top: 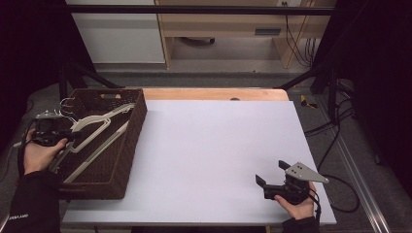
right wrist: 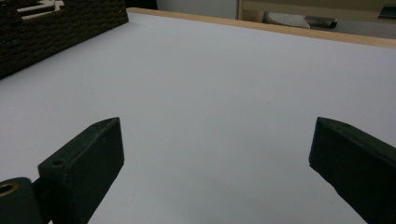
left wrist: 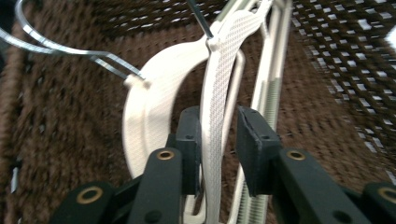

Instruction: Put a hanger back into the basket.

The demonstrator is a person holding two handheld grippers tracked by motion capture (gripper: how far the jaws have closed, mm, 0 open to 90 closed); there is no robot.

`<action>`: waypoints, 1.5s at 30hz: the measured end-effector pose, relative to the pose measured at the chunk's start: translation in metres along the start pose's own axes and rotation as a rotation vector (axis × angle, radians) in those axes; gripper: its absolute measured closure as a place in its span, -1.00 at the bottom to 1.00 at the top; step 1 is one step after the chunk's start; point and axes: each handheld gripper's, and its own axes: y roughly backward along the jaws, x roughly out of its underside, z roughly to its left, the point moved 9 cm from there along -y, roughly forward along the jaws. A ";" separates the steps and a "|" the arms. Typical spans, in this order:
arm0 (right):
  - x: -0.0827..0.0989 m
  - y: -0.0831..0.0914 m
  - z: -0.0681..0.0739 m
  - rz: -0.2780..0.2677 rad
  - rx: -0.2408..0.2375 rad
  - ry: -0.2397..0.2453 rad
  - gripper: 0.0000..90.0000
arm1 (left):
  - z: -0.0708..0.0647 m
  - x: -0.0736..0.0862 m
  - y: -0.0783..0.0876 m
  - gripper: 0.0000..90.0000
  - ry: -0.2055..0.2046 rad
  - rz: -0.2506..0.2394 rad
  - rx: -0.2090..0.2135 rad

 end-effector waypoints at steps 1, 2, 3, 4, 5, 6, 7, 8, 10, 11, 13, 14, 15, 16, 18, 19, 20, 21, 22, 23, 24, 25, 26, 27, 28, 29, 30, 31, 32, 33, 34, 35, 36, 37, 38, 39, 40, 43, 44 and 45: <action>0.000 0.000 0.000 0.000 0.000 0.000 -0.92 | 0.002 0.002 -0.001 0.47 -0.004 0.013 -0.008; 0.000 0.000 0.000 0.001 0.000 0.000 -0.92 | 0.003 0.003 -0.004 0.43 0.006 0.021 -0.017; 0.000 0.000 0.000 0.001 -0.001 -0.001 -0.92 | 0.004 0.005 -0.004 0.40 0.013 0.030 -0.021; 0.000 0.000 0.001 0.002 -0.003 -0.002 -0.92 | 0.004 0.006 -0.006 0.39 0.032 0.032 -0.018; 0.000 0.000 0.000 0.001 -0.002 0.000 -0.92 | 0.005 0.007 -0.006 0.37 0.036 0.039 -0.022; 0.000 0.000 0.000 0.000 -0.001 0.000 -0.92 | 0.006 0.008 -0.007 0.36 0.040 0.046 -0.024; 0.000 0.000 0.000 -0.001 -0.001 0.001 -0.92 | 0.006 0.009 -0.007 0.33 0.044 0.054 -0.022; 0.000 0.000 0.000 0.000 -0.001 -0.003 -0.91 | 0.006 0.010 -0.008 0.27 0.044 0.061 -0.024; -0.001 0.000 0.000 -0.004 -0.002 0.001 -0.91 | 0.006 0.012 -0.008 0.18 0.040 0.070 -0.023; -0.001 0.000 0.000 -0.004 -0.002 0.001 -0.92 | 0.005 0.013 -0.009 0.12 0.044 0.072 -0.019; -0.001 0.000 0.000 -0.005 -0.003 -0.001 -0.91 | 0.004 0.013 -0.009 0.00 0.059 0.055 -0.006; -0.001 0.000 0.000 -0.004 -0.004 -0.001 -0.91 | 0.003 0.014 -0.008 -0.05 0.056 0.067 -0.001; -0.001 0.000 0.000 -0.005 -0.004 -0.002 -0.91 | 0.003 0.015 -0.007 -0.13 0.064 0.069 -0.002; -0.001 0.000 0.000 -0.004 -0.003 -0.003 -0.91 | 0.002 0.015 -0.006 -0.19 0.064 0.068 -0.004; -0.002 0.000 0.000 -0.006 -0.004 -0.002 -0.91 | 0.001 0.016 -0.004 -0.26 0.075 0.059 0.000; -0.002 0.001 0.000 -0.009 -0.003 -0.003 -0.91 | 0.001 0.015 -0.003 -0.29 0.091 0.042 -0.005; -0.003 0.001 0.001 -0.010 -0.002 -0.008 -0.91 | 0.000 0.015 0.000 -0.30 0.086 0.033 0.000; -0.003 0.002 0.000 -0.013 -0.002 -0.003 -0.91 | -0.001 0.014 0.001 -0.33 0.091 0.019 0.009; -0.004 0.002 0.001 -0.014 -0.003 -0.004 -0.91 | -0.005 0.012 0.004 -0.33 0.098 -0.001 0.028; -0.004 0.002 0.001 -0.014 -0.003 -0.003 -0.92 | -0.006 0.012 0.005 -0.33 0.095 -0.009 0.032; -0.004 0.002 0.001 -0.014 -0.003 -0.003 -0.92 | -0.009 0.009 0.008 -0.34 0.102 -0.039 0.041; -0.004 0.002 0.000 -0.014 -0.003 -0.002 -0.92 | -0.011 0.006 0.012 -0.34 0.100 -0.064 0.045; -0.004 0.002 0.001 -0.017 -0.005 -0.005 -0.92 | -0.015 0.004 0.016 -0.35 0.097 -0.088 0.053; -0.004 0.003 0.001 -0.018 -0.005 -0.010 -0.92 | -0.021 0.001 0.020 -0.38 0.093 -0.113 0.066; -0.005 0.003 0.000 -0.023 -0.007 -0.006 -0.92 | -0.028 -0.001 0.024 -0.42 0.085 -0.136 0.090; -0.005 0.003 0.001 -0.022 -0.009 -0.010 -0.92 | -0.035 -0.005 0.029 -0.45 0.077 -0.167 0.108; -0.006 0.004 0.000 -0.029 -0.011 -0.005 -0.92 | -0.042 -0.007 0.034 -0.48 0.063 -0.196 0.117; -0.006 0.004 0.000 -0.032 -0.009 -0.011 -0.91 | -0.051 -0.011 0.041 -0.52 0.038 -0.236 0.124; -0.006 0.004 0.001 -0.032 -0.009 -0.019 -0.92 | -0.059 -0.013 0.046 -0.56 0.027 -0.263 0.138; -0.007 0.004 0.000 -0.035 -0.006 -0.012 -0.92 | -0.067 -0.015 0.052 -0.58 0.015 -0.289 0.153; -0.007 0.005 0.000 -0.037 -0.005 -0.007 -0.93 | -0.075 -0.018 0.057 -0.60 0.004 -0.319 0.168; -0.007 0.005 0.000 -0.037 -0.006 -0.005 -0.94 | -0.082 -0.019 0.061 -0.63 -0.008 -0.338 0.178; -0.008 0.005 0.000 -0.044 -0.005 -0.007 -0.94 | -0.093 -0.021 0.067 -0.65 -0.023 -0.372 0.197; -0.008 0.005 -0.001 -0.046 -0.006 -0.006 -0.94 | -0.105 -0.022 0.073 -0.67 -0.032 -0.400 0.217; -0.009 0.006 0.000 -0.049 -0.011 -0.011 -0.94 | -0.112 -0.023 0.076 -0.69 -0.039 -0.414 0.229; -0.009 0.006 0.000 -0.051 -0.015 -0.011 -0.94 | -0.122 -0.023 0.080 -0.71 -0.047 -0.435 0.246; -0.009 0.006 0.001 -0.052 -0.019 -0.014 -0.94 | -0.131 -0.023 0.084 -0.72 -0.058 -0.448 0.261; -0.010 0.007 0.002 -0.060 -0.025 -0.011 -0.94 | -0.156 -0.021 0.092 -0.78 -0.083 -0.473 0.317; -0.010 0.007 0.002 -0.060 -0.024 -0.010 -0.94 | -0.165 -0.019 0.095 -0.81 -0.103 -0.479 0.324; -0.011 0.008 0.002 -0.063 -0.024 -0.011 -0.94 | -0.170 -0.018 0.095 -0.82 -0.116 -0.480 0.327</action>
